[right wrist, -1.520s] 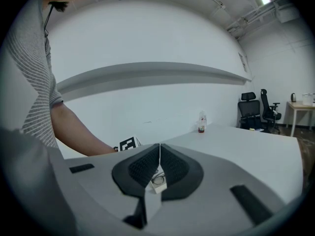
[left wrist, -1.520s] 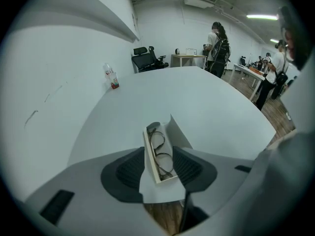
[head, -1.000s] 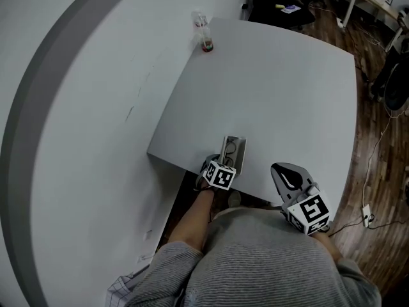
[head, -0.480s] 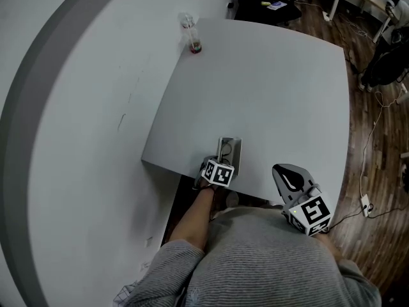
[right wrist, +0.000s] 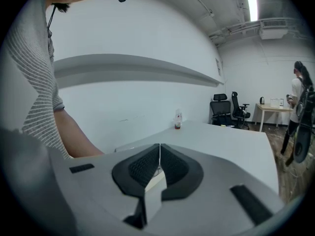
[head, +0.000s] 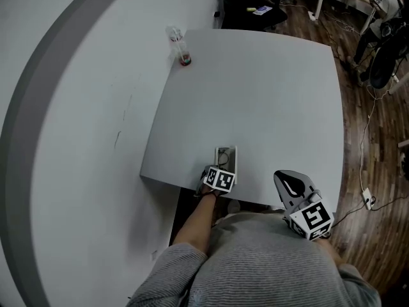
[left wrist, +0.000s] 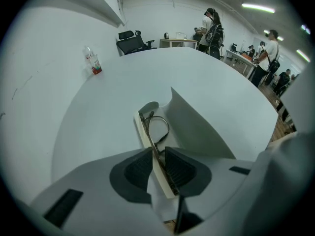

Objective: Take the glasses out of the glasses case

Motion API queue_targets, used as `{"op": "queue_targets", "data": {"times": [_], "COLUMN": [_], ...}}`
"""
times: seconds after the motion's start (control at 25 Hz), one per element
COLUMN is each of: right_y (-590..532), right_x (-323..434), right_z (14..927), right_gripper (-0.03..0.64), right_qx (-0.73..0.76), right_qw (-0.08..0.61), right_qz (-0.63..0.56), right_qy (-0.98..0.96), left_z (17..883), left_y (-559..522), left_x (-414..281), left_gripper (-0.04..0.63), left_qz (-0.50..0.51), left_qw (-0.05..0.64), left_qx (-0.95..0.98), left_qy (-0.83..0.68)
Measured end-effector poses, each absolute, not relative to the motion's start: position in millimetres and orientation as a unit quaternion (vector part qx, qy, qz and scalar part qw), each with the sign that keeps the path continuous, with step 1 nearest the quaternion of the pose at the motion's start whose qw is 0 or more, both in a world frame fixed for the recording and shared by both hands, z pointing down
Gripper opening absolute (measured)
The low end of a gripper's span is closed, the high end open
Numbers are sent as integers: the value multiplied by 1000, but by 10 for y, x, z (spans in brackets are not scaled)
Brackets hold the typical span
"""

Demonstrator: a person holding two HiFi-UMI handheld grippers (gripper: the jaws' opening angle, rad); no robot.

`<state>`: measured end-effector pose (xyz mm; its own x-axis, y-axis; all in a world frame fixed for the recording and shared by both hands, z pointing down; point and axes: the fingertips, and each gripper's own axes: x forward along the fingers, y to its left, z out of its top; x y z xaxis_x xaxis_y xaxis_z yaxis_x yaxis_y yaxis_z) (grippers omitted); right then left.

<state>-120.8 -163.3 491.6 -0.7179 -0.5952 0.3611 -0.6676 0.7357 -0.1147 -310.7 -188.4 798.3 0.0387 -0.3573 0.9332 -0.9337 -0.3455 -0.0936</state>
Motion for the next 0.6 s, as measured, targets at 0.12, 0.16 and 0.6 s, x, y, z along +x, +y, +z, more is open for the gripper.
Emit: {"op": "queue_targets", "data": {"times": [0.12,0.16,0.6], "right_y": [-1631,-1629,-1613], "right_x": [-1191,-1178,-1083], "right_z": [4920,4916,4865], "right_gripper": [14,14,14], "right_qx": [355,359,388], "right_qw": [149,148,135], "right_qz": [120,121,119], "right_qy": [-915,-914,-904], "left_z": [7998,7990,7795], "left_y": [-1904,-1908,-1988], "left_x": [-3105,-3098,-3084], "left_gripper": [86,79,25], "left_qz": [504,505,481], "left_qw": [284,283,271], "left_qx": [658,660,685], "left_qy": [-482,-479,-475]}}
